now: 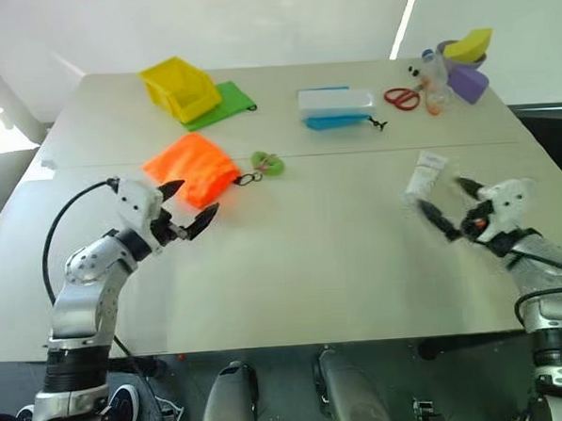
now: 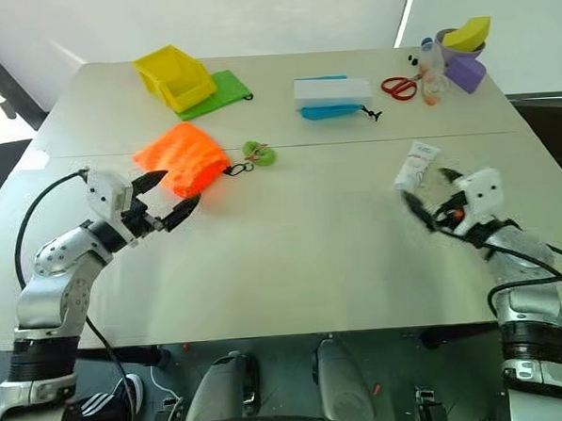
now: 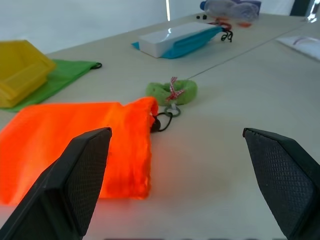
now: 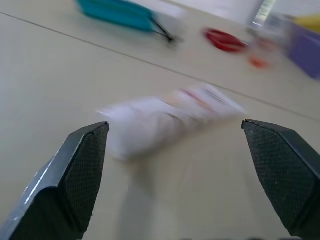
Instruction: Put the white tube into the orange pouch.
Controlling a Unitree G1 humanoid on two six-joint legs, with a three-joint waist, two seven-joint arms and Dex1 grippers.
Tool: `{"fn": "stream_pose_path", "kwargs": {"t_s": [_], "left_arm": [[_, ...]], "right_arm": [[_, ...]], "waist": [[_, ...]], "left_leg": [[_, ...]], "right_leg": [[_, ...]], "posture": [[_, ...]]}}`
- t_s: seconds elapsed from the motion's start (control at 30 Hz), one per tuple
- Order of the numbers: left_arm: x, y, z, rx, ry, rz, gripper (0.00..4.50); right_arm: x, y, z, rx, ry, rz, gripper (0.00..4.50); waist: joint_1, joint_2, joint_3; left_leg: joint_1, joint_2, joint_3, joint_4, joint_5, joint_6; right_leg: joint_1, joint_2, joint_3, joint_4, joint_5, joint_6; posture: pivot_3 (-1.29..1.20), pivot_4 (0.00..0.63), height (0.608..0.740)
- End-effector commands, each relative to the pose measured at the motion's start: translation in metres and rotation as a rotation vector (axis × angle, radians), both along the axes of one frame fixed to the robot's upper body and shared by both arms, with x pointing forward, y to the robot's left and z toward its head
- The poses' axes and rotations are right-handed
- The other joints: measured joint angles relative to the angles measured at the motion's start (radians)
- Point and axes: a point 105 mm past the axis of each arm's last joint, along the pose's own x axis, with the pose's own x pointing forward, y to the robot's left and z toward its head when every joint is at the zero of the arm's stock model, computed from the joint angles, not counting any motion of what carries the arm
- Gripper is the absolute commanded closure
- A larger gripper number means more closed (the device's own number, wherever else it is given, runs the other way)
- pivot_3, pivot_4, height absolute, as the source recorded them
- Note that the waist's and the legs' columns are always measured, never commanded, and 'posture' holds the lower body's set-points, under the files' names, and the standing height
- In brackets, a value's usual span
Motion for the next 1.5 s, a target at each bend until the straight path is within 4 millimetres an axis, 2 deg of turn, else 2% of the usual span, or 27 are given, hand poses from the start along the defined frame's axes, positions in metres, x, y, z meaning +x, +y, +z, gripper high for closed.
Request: {"fn": "stream_pose_path", "kwargs": {"t_s": [0.03, 0.2, 0.3, 0.5, 0.63, 0.83, 0.87, 0.93, 0.97, 1.03, 1.17, 1.4, 1.5], "left_arm": [[0.019, -0.008, 0.007, 0.129, -0.078, 0.083, 0.0], [0.038, -0.013, 0.002, 0.183, -0.087, 0.168, 0.0], [0.047, -0.025, -0.01, 0.264, -0.076, 0.202, 0.0], [0.053, -0.04, -0.018, 0.259, -0.057, 0.211, 0.0], [0.058, -0.034, -0.017, 0.3, -0.068, 0.259, 0.0], [0.061, -0.036, -0.015, 0.304, -0.074, 0.258, 0.0], [0.06, -0.036, -0.017, 0.307, -0.071, 0.26, 0.4], [0.06, -0.034, -0.021, 0.326, -0.057, 0.276, 0.89], [0.06, -0.033, -0.023, 0.334, -0.049, 0.286, 1.33], [0.061, -0.032, -0.024, 0.341, -0.041, 0.3, 2.5], [0.06, -0.033, -0.023, 0.33, -0.043, 0.297, 4.44], [0.042, -0.031, -0.021, 0.283, -0.012, 0.243, 4.48], [0.025, -0.023, -0.02, 0.304, 0.012, 0.194, 4.48]], "right_arm": [[-0.012, 0.052, 0.018, -0.04, -0.04, 0.217, 0.06], [-0.021, 0.08, 0.016, -0.103, -0.031, 0.308, 0.06], [-0.025, 0.095, 0.018, -0.109, -0.04, 0.349, 0.06], [-0.034, 0.11, 0.013, -0.106, -0.015, 0.412, 0.06], [-0.037, 0.12, 0.009, -0.097, -0.006, 0.428, 0.06], [-0.034, 0.119, 0.008, -0.1, -0.008, 0.419, 0.06], [-0.033, 0.117, 0.007, -0.105, -0.008, 0.412, 0.0], [-0.03, 0.111, 0.006, -0.112, -0.003, 0.392, 0.0], [-0.03, 0.109, 0.005, -0.118, -0.003, 0.386, 0.0], [-0.028, 0.108, 0.005, -0.117, -0.004, 0.38, 0.0], [-0.027, 0.106, 0.005, -0.118, -0.009, 0.375, 0.0], [-0.024, 0.102, 0.004, -0.128, -0.016, 0.359, 0.0], [-0.02, 0.095, 0.006, -0.134, -0.029, 0.33, 0.0]], "waist": [[0.0, 0.0, 0.0], [0.004, 0.0, 0.0], [0.007, 0.0, 0.0], [0.022, 0.0, 0.0], [0.026, 0.0, 0.0], [0.029, 0.0, 0.0], [0.029, 0.0, 0.0], [0.029, 0.0, 0.0], [0.028, 0.0, 0.0], [0.028, 0.0, 0.0], [0.029, 0.0, 0.0], [0.027, 0.0, 0.0], [0.022, 0.0, 0.0]], "left_leg": [[0.0, 0.0, 0.0, 0.0, 0.0, 0.0], [0.0, 0.0, 0.0, 0.0, 0.0, 0.0], [-0.001, -0.001, 0.0, 0.0, 0.0, 0.0], [-0.001, -0.001, 0.0, 0.0, 0.0, 0.0], [-0.001, 0.0, 0.0, 0.0, 0.0, 0.0], [-0.001, -0.001, 0.0, 0.0, 0.0, 0.0], [-0.001, -0.001, 0.0, 0.0, 0.0, 0.0], [-0.001, -0.001, 0.0, 0.0, 0.0, 0.0], [-0.001, -0.001, 0.0, 0.0, 0.0, 0.0], [-0.001, -0.001, 0.0, 0.0, 0.0, 0.0], [-0.001, -0.001, 0.0, 0.0, 0.0, 0.0], [-0.001, -0.001, 0.0, 0.0, 0.0, 0.0], [-0.001, 0.0, 0.0, 0.0, 0.0, 0.0]], "right_leg": [[0.0, 0.0, 0.0, 0.0, 0.0, 0.0], [0.0, 0.0, 0.0, -0.001, 0.0, 0.001], [-0.001, 0.0, 0.0, -0.001, 0.0, 0.001], [-0.001, 0.0, 0.0, -0.001, 0.0, 0.001], [-0.001, 0.0, -0.001, 0.0, 0.0, 0.001], [-0.001, -0.001, 0.0, -0.001, 0.0, 0.001], [-0.001, -0.001, -0.001, -0.001, 0.0, 0.001], [-0.001, -0.001, -0.001, -0.001, 0.0, 0.001], [-0.001, -0.001, -0.001, -0.001, 0.0, 0.001], [-0.001, -0.001, -0.001, -0.001, 0.0, 0.001], [-0.001, -0.001, -0.001, -0.001, 0.0, 0.001], [-0.001, -0.001, -0.001, -0.001, 0.0, 0.001], [-0.001, -0.001, -0.001, 0.0, 0.0, 0.001]], "posture": [[0.0, 0.15, 0.74], [0.0, 0.15, 0.74], [0.0, 0.15, 0.74], [0.0, 0.15, 0.74], [0.0, 0.15, 0.74], [0.0, 0.15, 0.74], [0.0, 0.15, 0.74], [0.0, 0.15, 0.74], [0.0, 0.15, 0.74], [0.0, 0.15, 0.74], [0.0, 0.15, 0.74], [0.0, 0.15, 0.74], [0.0, 0.15, 0.74]]}}
